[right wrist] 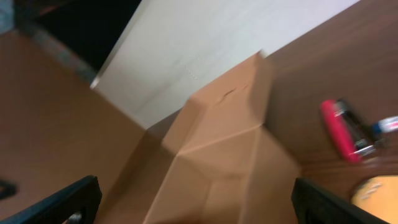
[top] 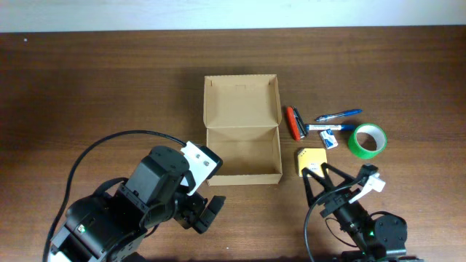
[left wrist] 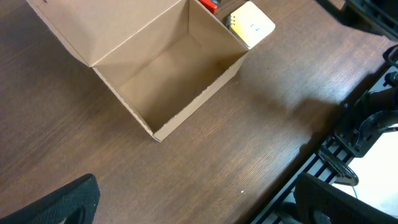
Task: Pack container
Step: 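Move the right gripper over the green tape roll and lower onto it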
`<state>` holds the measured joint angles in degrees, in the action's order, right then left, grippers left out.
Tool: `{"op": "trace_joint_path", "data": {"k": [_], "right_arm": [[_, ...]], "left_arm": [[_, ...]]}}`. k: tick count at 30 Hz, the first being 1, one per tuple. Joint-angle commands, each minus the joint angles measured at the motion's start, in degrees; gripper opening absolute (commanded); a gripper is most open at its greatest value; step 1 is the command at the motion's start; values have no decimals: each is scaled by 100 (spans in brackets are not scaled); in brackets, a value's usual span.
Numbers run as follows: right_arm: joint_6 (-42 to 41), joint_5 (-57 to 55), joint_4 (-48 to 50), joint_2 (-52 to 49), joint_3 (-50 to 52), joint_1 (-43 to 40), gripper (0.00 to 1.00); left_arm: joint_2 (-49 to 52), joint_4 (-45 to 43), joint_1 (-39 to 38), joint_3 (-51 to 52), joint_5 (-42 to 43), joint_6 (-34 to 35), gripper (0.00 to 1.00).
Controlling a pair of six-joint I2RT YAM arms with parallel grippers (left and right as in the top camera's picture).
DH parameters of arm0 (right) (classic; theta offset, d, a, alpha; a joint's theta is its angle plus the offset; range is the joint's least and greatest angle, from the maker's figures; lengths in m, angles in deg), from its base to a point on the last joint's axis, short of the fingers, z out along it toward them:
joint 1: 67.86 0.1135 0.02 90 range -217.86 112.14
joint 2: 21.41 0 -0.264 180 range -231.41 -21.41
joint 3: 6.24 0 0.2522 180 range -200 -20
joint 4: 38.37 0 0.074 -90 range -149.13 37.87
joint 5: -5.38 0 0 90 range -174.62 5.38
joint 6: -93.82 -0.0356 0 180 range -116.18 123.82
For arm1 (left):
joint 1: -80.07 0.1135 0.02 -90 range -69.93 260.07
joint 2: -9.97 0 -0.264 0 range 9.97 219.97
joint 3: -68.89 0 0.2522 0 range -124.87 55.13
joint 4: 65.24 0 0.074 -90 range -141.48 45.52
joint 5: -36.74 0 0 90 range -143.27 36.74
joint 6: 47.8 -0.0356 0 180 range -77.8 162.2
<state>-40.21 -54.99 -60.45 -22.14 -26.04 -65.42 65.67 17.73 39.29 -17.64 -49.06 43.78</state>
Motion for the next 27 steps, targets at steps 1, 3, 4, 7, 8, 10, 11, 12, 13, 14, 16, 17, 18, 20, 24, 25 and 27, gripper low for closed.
{"op": "trace_joint_path", "data": {"k": [1, 3, 4, 7, 8, 10, 11, 12, 13, 14, 16, 17, 18, 20, 24, 25, 27], "right_arm": [[-127, 892, -76, 48, 24, 15, 99], [-129, 1108, -212, 7, 15, 15, 99], [-127, 1187, -334, -24, -7, 15, 99], [-125, 1241, -813, -166, -170, 15, 99], [-120, 1239, -962, -232, -262, 15, 99], [44, 1239, -1187, -407, -494, 15, 99], [179, 1235, -1314, -527, -669, 15, 99], [254, 1211, -1403, -616, -804, 15, 99], [352, 1172, -1521, -734, -979, 15, 99], [461, 1143, -1639, -863, -1172, 15, 99], [785, 1047, -1884, -1202, -1644, 15, 99], [940, 992, -1965, -1340, -1816, 15, 99], [1080, 903, -2074, -1508, -2020, 15, 99], [1241, 708, -2304, -1858, -2417, 15, 99], [1386, 468, -2632, -2634, -3145, 15, 99], [1390, 369, -2728, -2815, -3300, 15, 99], [1600, 219, -2894, -3147, -3576, 15, 99]], "left_arm": [[-17, -15, -11, -122, -44, 76, 100], [-17, -15, -11, -122, -44, 76, 100], [-17, -15, -11, -122, -44, 76, 99], [-17, -15, -11, -122, -44, 76, 100], [-17, -15, -11, -122, -44, 76, 100], [-17, -15, -11, -122, -44, 76, 100], [-17, -15, -11, -122, -44, 76, 100], [-17, -15, -11, -122, -44, 76, 100], [-17, -15, -11, -122, -44, 76, 100], [-17, -15, -11, -122, -44, 76, 100], [-17, -15, -11, -122, -44, 76, 100], [-17, -15, -11, -122, -44, 76, 100], [-17, -15, -11, -122, -44, 76, 100], [-17, -13, -11, -122, -44, 76, 100], [-17, -15, -11, -122, -44, 76, 100], [-17, -15, -11, -122, -44, 76, 100], [-17, -15, -11, -122, -44, 76, 100]]}}
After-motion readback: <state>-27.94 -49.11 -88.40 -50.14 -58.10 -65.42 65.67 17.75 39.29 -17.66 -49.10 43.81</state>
